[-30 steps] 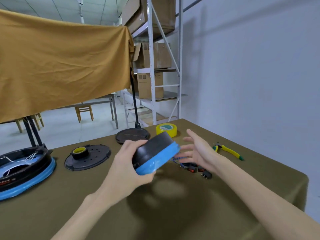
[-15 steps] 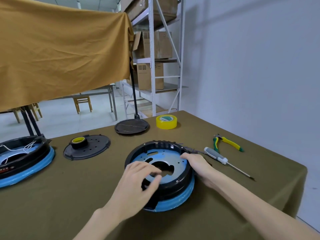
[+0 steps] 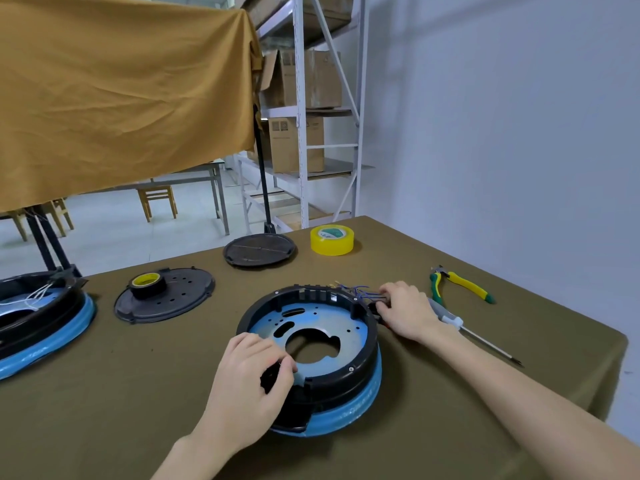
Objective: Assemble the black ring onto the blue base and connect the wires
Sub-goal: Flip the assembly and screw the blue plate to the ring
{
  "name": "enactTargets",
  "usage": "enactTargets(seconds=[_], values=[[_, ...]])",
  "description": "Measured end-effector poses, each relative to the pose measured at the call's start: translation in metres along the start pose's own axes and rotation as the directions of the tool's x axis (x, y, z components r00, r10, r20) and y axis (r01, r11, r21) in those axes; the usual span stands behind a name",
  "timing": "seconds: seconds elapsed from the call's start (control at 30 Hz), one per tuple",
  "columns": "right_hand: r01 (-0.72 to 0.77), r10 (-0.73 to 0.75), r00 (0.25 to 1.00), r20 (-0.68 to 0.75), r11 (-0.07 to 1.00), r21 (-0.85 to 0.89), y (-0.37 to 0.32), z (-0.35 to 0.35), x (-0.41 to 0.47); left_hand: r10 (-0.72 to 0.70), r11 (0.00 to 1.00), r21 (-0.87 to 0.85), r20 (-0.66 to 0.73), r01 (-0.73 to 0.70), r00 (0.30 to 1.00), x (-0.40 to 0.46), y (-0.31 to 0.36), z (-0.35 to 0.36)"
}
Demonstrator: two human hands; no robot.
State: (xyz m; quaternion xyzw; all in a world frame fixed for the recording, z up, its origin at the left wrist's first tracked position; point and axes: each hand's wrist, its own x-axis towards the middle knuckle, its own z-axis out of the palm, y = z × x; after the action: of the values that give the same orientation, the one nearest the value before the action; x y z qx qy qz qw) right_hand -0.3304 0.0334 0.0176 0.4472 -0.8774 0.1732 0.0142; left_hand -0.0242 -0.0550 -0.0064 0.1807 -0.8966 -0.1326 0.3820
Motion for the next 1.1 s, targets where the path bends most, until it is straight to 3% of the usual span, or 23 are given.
enactTargets(seconds=[0.1, 0.33, 0.47, 0.6, 0.7, 0.77, 0.83, 0.9, 1.0, 1.1], values=[[0.063, -0.057, 0.997, 0.06, 0.994, -0.091, 0.003, 0.006, 0.006, 0.001, 1.0, -0.011, -0.021, -0.001, 1.0, 0.0, -0.001, 0.001], [0.102, -0.121, 0.985, -0.126, 0.984, -0.148, 0.003, 0.005, 0.006, -0.007, 0.999, -0.039, -0.015, 0.006, 1.0, 0.0, 0.0, -0.001], [0.078, -0.065, 0.976, -0.208, 0.996, 0.053, -0.005, -0.007, 0.005, -0.01, 0.999, -0.041, -0.021, 0.01, 1.0, -0.001, -0.001, 0.001], [0.066, -0.053, 0.996, -0.068, 0.976, 0.209, -0.014, -0.013, 0.0, -0.012, 1.0, -0.01, -0.019, 0.012, 1.0, 0.003, -0.002, 0.001], [0.037, 0.008, 0.996, -0.088, 0.866, 0.499, -0.029, -0.019, -0.009, 0.037, 0.998, 0.053, -0.012, -0.036, 0.999, 0.009, 0.001, -0.002], [-0.017, -0.016, 0.999, 0.049, 0.789, 0.614, -0.042, -0.021, -0.019, 0.069, 0.994, 0.084, 0.005, -0.069, 0.998, 0.012, 0.004, -0.004], [-0.04, -0.066, 0.984, 0.167, 0.826, 0.562, -0.052, -0.017, -0.028, 0.078, 0.992, 0.093, 0.053, -0.083, 0.996, 0.012, 0.01, -0.003], [-0.004, -0.083, 0.977, 0.197, 0.913, 0.408, -0.055, -0.012, -0.03, 0.073, 0.996, 0.046, 0.116, -0.079, 0.991, 0.008, 0.02, -0.006], [-0.008, -0.079, 0.969, 0.234, 0.937, 0.35, -0.057, -0.02, -0.023, -0.016, 0.997, -0.066, 0.163, 0.027, 0.987, 0.011, 0.029, -0.014], [0.0, -0.086, 0.962, 0.26, 0.949, 0.315, -0.058, -0.025, -0.013, -0.12, 0.992, 0.071, 0.177, 0.109, 0.977, 0.037, 0.017, -0.019]])
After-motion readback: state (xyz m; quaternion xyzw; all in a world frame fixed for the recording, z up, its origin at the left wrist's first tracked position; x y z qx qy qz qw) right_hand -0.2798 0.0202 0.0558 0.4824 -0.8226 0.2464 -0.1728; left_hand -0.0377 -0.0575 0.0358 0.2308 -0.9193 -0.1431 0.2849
